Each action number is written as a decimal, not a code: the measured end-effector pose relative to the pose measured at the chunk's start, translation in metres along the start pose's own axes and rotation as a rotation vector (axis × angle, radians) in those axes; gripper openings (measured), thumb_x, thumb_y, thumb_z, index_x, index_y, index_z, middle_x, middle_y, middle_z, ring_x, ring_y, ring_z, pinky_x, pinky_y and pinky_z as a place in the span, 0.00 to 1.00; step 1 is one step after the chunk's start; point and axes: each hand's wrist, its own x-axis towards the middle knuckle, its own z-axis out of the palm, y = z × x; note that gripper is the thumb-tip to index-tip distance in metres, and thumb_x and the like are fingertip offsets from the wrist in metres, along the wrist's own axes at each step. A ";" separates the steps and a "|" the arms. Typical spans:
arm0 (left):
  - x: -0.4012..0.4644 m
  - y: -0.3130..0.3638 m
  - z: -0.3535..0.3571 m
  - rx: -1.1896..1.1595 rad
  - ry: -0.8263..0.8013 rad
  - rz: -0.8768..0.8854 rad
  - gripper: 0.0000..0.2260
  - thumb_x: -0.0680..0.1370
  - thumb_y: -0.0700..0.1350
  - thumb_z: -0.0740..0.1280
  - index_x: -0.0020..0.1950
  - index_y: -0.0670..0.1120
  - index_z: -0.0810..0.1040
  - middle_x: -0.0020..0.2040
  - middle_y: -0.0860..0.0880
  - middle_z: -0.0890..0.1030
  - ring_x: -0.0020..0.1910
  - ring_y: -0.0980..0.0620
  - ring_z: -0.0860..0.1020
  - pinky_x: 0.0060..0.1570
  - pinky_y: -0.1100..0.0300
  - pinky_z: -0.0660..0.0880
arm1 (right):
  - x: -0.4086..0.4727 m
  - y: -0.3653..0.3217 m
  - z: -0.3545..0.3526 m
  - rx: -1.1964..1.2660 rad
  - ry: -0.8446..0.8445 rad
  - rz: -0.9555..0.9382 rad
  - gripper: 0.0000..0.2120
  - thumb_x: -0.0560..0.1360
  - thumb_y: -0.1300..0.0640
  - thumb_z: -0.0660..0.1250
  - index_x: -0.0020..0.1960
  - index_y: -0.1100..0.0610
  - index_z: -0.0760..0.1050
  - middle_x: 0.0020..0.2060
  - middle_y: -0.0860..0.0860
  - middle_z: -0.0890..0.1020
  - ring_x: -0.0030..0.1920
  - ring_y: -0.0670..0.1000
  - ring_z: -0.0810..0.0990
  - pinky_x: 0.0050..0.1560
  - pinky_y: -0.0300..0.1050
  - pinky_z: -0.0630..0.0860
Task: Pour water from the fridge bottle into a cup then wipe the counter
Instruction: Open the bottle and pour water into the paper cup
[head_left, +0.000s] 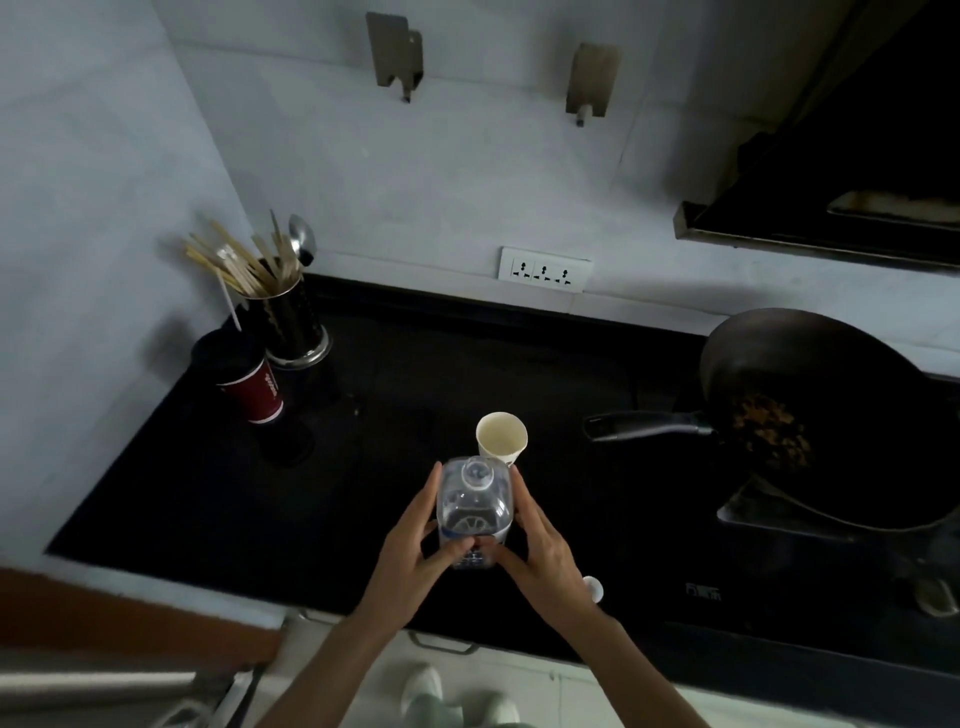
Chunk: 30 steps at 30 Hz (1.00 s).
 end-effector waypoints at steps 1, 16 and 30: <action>-0.003 0.002 0.003 0.001 0.007 0.003 0.37 0.74 0.55 0.71 0.76 0.65 0.53 0.72 0.69 0.65 0.71 0.63 0.66 0.69 0.61 0.67 | -0.003 -0.002 -0.002 0.008 0.017 -0.011 0.38 0.76 0.42 0.66 0.74 0.32 0.43 0.71 0.29 0.59 0.70 0.33 0.62 0.63 0.25 0.63; 0.008 0.052 0.038 -0.168 0.056 0.088 0.28 0.72 0.54 0.70 0.69 0.70 0.65 0.63 0.54 0.79 0.61 0.53 0.79 0.56 0.59 0.78 | -0.029 -0.026 -0.020 0.116 0.302 0.043 0.29 0.76 0.33 0.55 0.73 0.29 0.46 0.71 0.32 0.56 0.71 0.37 0.62 0.67 0.36 0.68; 0.058 0.026 -0.015 -0.140 -0.397 0.100 0.28 0.79 0.53 0.62 0.77 0.59 0.55 0.68 0.59 0.73 0.66 0.57 0.74 0.57 0.63 0.76 | 0.005 -0.051 0.026 0.123 0.580 0.379 0.26 0.73 0.33 0.56 0.68 0.23 0.51 0.63 0.25 0.64 0.65 0.33 0.68 0.55 0.33 0.75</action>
